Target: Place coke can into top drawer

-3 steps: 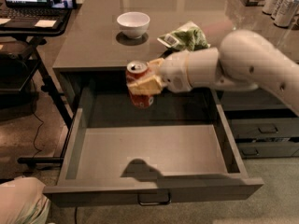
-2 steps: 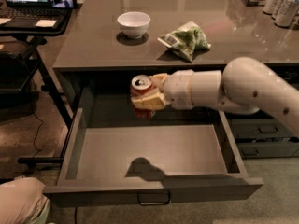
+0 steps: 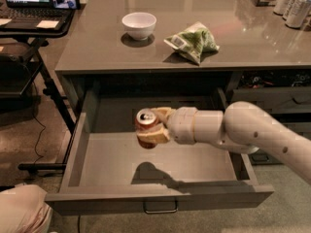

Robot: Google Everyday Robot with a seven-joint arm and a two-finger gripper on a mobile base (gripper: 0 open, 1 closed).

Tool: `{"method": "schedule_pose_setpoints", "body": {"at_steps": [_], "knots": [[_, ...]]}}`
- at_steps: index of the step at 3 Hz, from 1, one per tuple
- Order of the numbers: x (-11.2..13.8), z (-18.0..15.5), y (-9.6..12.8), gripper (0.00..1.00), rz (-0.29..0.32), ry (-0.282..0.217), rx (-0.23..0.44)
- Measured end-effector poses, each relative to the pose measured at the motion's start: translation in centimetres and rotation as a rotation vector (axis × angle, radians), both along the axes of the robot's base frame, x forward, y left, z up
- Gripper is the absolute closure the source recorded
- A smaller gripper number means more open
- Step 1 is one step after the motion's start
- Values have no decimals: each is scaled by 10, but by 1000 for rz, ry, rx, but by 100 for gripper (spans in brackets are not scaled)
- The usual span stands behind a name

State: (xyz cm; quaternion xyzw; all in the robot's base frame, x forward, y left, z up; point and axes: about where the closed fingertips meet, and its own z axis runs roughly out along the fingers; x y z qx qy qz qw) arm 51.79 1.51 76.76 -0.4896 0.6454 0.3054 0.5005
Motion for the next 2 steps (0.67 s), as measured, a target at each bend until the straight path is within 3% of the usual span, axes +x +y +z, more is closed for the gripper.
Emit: {"method": "schedule_pose_setpoints", "body": {"at_steps": [2], "knots": [[-11,-75,14,100,18,62,16]]}}
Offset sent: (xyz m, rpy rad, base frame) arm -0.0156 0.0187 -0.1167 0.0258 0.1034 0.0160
